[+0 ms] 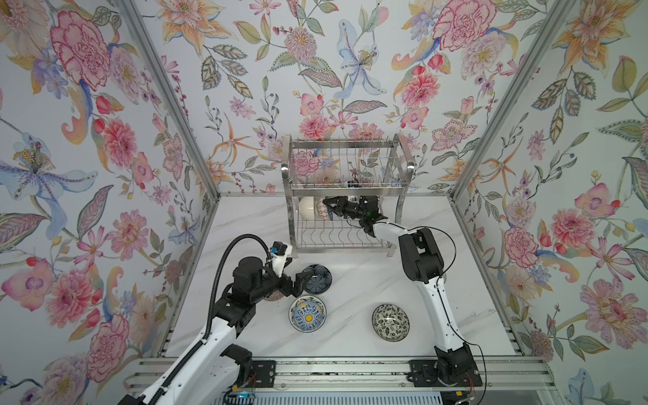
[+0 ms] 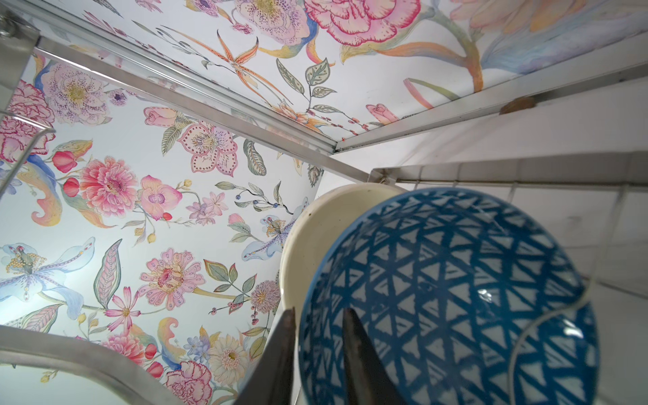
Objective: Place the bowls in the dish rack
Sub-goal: 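Open the right gripper and draw it back from the rack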
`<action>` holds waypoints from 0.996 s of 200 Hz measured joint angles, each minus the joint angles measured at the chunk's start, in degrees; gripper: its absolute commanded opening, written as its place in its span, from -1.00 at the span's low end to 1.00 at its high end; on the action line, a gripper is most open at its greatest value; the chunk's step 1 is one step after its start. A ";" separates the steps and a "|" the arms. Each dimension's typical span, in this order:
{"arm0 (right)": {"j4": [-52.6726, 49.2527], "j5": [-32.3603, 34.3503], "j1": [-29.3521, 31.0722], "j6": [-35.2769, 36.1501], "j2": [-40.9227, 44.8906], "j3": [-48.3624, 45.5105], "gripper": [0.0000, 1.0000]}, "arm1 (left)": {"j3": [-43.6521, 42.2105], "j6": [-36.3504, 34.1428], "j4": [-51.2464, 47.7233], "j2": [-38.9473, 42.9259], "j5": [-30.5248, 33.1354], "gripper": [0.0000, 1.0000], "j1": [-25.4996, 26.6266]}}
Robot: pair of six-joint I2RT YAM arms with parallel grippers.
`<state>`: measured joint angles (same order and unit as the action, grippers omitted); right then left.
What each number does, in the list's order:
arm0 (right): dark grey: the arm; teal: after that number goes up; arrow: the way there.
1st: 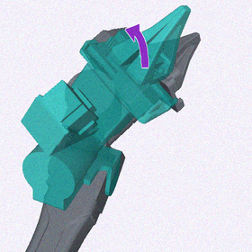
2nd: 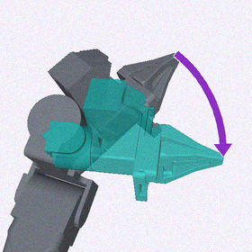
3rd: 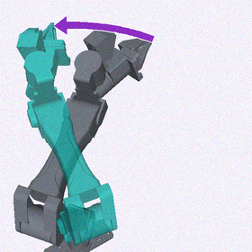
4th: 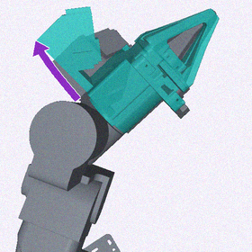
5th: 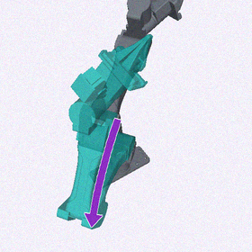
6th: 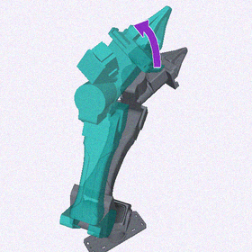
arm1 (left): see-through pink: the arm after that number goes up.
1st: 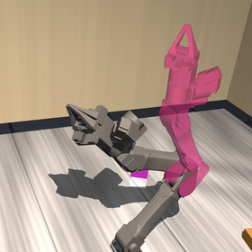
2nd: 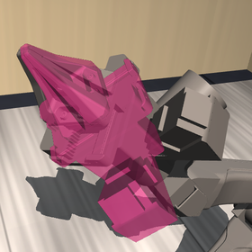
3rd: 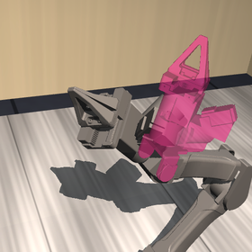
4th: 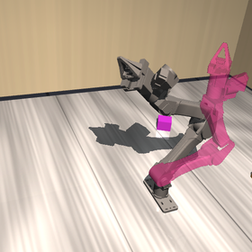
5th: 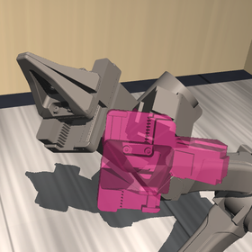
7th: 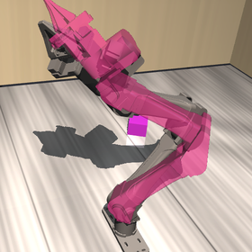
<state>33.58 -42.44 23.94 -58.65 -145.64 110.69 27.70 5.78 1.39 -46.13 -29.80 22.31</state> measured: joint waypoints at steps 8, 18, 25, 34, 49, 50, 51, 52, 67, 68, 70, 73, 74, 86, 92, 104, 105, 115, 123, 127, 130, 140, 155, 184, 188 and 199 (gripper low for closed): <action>0.02 0.04 0.00 0.15 0.00 0.00 -0.40 | 0.00 0.00 0.00 0.07 0.00 0.98 0.00; 0.02 0.22 0.00 0.28 0.02 0.00 -0.36 | 0.00 0.00 0.00 0.11 0.02 0.98 0.00; 0.02 0.48 0.00 0.42 0.02 -0.02 -0.34 | 0.00 0.00 0.00 0.15 0.04 0.98 0.00; 0.07 0.94 0.02 0.57 0.11 -0.13 -0.31 | 0.00 0.00 -0.02 0.20 0.17 0.98 0.00; 0.17 1.57 0.02 0.81 0.79 -1.38 -0.27 | 0.00 0.00 -0.04 0.28 0.26 0.98 0.00; 0.24 1.75 0.00 0.85 0.92 -1.62 -0.26 | 0.00 0.00 -0.02 0.28 0.28 0.98 0.00; 0.26 1.79 0.00 0.85 0.98 -1.73 -0.26 | 0.00 0.00 -0.02 0.28 0.31 0.98 0.00; 0.28 1.79 0.00 0.83 1.03 -1.81 -0.25 | 0.00 0.00 -0.02 0.28 0.33 0.98 0.00; 0.90 2.67 0.00 0.87 2.10 -3.89 -0.22 | 0.00 0.00 -0.07 0.37 1.01 0.98 0.00; 0.98 2.75 0.00 0.87 2.16 -4.04 -0.22 | 0.00 0.00 -0.07 0.37 1.09 0.98 0.00; 1.09 2.91 0.00 0.85 2.32 -4.31 -0.22 | 0.00 -0.02 -0.11 0.37 1.27 0.98 0.02; 1.31 3.13 0.00 0.85 2.54 -4.70 -0.21 | 0.00 0.00 -0.17 0.37 1.57 0.98 0.02; 1.42 3.23 0.00 0.87 2.62 -4.92 -0.20 | 0.00 0.00 -0.17 0.37 1.62 0.98 0.04; 2.12 4.09 0.00 0.81 3.61 -6.78 -0.17 | 0.00 -0.02 -0.48 0.37 2.84 0.98 0.07; 2.29 4.42 0.02 0.79 4.09 -7.67 -0.14 | 0.00 -0.02 -0.72 0.37 3.50 0.98 0.13; 2.78 5.25 0.02 0.74 5.33 -9.73 -0.12 | 0.00 -0.02 -1.51 0.37 5.25 0.98 0.20; 2.84 5.35 0.02 0.74 5.46 -9.92 -0.12 | 0.00 -0.02 -1.55 0.37 5.38 0.98 0.20; 3.67 5.86 0.02 0.76 6.38 -11.54 -0.08 | 0.00 0.00 -2.12 0.37 6.88 0.98 0.22; 4.48 6.34 0.02 0.57 7.21 -12.98 -0.07 | 0.00 0.00 -2.47 0.37 8.07 0.98 0.22; 4.87 6.64 0.02 0.57 7.63 -13.70 -0.06 | 0.02 0.00 -2.67 0.37 8.66 0.98 0.22; 5.11 6.84 0.02 0.55 7.96 -14.23 -0.05 | 0.02 0.00 -2.78 0.37 9.18 0.98 0.22; 5.77 7.34 0.02 0.52 9.05 -15.96 -0.04 | 0.02 0.02 -3.13 0.37 10.32 0.98 0.22; 6.82 7.98 0.20 0.39 10.64 -18.56 -0.03 | 0.02 0.07 -3.45 0.39 12.24 0.98 0.22; 8.28 9.14 0.59 0.35 13.11 -22.47 -0.02 | 0.09 0.35 -4.48 0.37 15.32 0.98 0.22; 8.31 9.40 0.68 0.35 13.46 -23.10 -0.02 | 0.13 0.46 -4.66 0.37 15.56 0.98 0.22; 8.50 9.94 0.98 0.37 14.64 -24.90 -0.01 | 0.20 0.70 -4.87 0.37 16.33 0.98 0.22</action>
<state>42.09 -32.49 24.93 -58.28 -131.00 85.80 27.90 6.48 -3.49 -45.76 -13.47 22.52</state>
